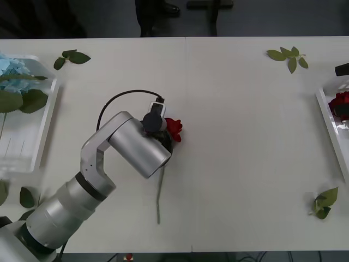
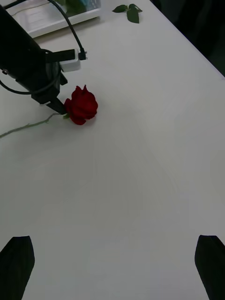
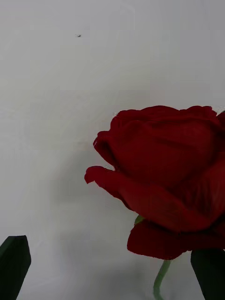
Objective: Place the red flowers into the right box and the blue flowers into the left box. If a person shows an open palm, hand one flower to the person first, then continue sorting.
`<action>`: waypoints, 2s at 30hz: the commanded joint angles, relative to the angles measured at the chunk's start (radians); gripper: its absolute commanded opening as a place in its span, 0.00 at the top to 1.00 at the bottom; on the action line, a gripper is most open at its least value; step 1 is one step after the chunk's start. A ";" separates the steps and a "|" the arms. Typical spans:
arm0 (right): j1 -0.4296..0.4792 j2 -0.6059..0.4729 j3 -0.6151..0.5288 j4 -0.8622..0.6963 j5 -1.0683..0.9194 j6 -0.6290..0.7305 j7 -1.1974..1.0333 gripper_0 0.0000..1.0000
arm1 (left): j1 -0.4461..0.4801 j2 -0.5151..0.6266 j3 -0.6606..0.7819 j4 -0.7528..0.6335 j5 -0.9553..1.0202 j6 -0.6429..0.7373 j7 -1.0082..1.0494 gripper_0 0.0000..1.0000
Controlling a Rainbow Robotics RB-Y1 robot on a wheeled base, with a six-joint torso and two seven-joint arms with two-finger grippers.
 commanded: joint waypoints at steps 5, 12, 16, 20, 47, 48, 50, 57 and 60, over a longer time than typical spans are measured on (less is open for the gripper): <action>-0.011 -0.029 -0.017 -0.014 -0.001 -0.002 0.012 0.00 | 0.076 -0.015 -0.005 -0.064 -0.003 -0.060 -0.046 0.00; -0.011 -0.029 -0.017 -0.014 -0.001 -0.002 0.012 0.00 | 0.109 -0.015 -0.019 -0.093 -0.015 -0.060 -0.059 0.00; -0.011 -0.029 -0.017 -0.014 -0.001 -0.002 0.012 0.00 | 0.089 -0.015 -0.023 -0.079 -0.011 -0.051 -0.061 0.00; -0.011 -0.029 -0.017 -0.014 -0.001 -0.002 0.012 0.00 | 0.058 -0.018 -0.033 -0.042 -0.008 -0.047 -0.056 0.00; -0.011 -0.029 -0.017 -0.014 -0.001 -0.002 0.012 0.00 | 0.007 -0.030 -0.030 0.107 -0.023 -0.145 -0.044 1.00; -0.011 -0.029 -0.017 -0.014 -0.001 -0.002 0.012 0.00 | 0.007 -0.030 -0.028 0.104 -0.023 -0.145 -0.041 1.00; -0.011 -0.029 -0.017 -0.014 -0.001 -0.002 0.012 0.00 | 0.007 -0.029 -0.023 0.093 -0.021 -0.148 -0.036 1.00; -0.011 -0.029 -0.017 -0.014 -0.001 -0.002 0.012 0.00 | 0.024 0.033 0.029 -0.056 0.057 -0.142 -0.041 1.00; -0.011 -0.029 -0.017 -0.014 -0.001 -0.002 0.012 0.00 | 0.053 0.089 0.061 -0.163 0.127 -0.134 -0.055 1.00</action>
